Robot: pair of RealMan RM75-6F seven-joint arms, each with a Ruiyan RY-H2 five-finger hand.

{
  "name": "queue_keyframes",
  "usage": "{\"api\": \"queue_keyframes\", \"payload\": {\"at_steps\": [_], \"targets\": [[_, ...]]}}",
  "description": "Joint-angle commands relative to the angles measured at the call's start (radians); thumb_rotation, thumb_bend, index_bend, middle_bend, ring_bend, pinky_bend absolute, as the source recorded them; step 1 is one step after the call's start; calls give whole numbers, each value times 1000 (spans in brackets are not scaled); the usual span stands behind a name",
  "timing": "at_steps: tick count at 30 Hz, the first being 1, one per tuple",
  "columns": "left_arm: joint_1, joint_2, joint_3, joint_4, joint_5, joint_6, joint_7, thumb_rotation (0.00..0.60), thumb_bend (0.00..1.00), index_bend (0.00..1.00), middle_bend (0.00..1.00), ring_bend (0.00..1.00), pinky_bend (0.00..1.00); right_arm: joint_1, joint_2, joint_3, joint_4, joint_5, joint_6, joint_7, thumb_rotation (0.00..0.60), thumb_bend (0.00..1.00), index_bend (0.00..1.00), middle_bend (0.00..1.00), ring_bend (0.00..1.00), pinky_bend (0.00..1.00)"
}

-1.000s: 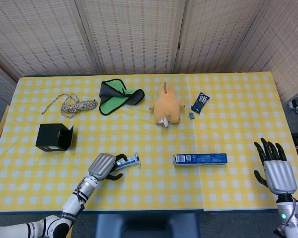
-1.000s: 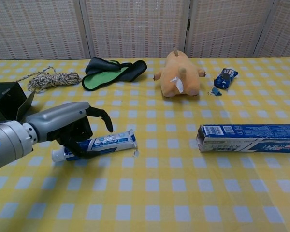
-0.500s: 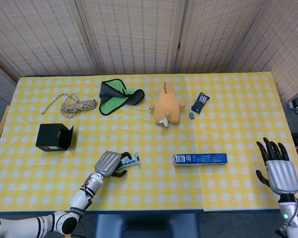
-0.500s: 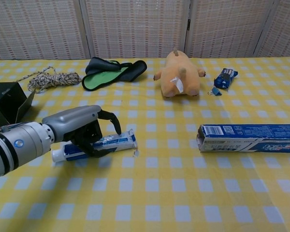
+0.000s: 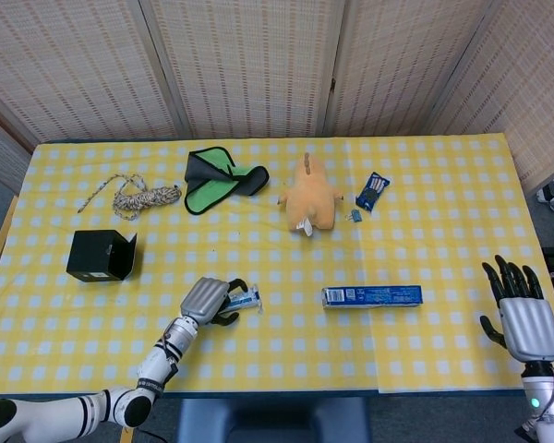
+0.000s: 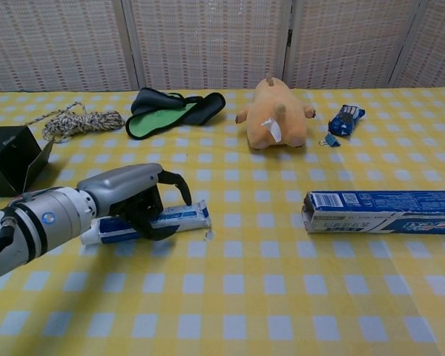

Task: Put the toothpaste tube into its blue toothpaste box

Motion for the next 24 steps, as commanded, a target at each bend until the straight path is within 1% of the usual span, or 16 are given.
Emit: {"api": "queue_keyframes", "payload": {"at_steps": [1,9,14,17,19,21,24], "targets": [[-6,-7,2,8,-4,-2,1,600,342,354,1000,1000,1000,0,1,1,1,2,1,1,600,345,0,0,0,0],[-12,-24,6,38,-16,13,10,600,335,331,1000,1000,1000,0,1,0,2,2,1,0,600,346,0,0,0,0],[-16,-30,8,50,-24,10,9,600,335,357,1000,1000,1000,0,0,0,1,2,2,-3,600,347,0,0,0,0],[-17,-30,10,49,-17,15,3,600,336,408,1000,1000,1000,0,-1,0,2,3,4,-5,600,346,0,0,0,0],[-17,-30,12,49,-12,20,-3,600,336,510,1000,1000,1000,0,-2,0,2,4,3,-5,600,347,0,0,0,0],[-16,-29,14,48,-9,22,-6,600,336,587,1000,1000,1000,1,-1,-1,1,4,2,-6,600,346,0,0,0,0],[-14,-27,18,42,-4,29,-9,600,337,667,1000,1000,1000,-1,-1,-2,0,0,5,-6,600,346,0,0,0,0]]}}
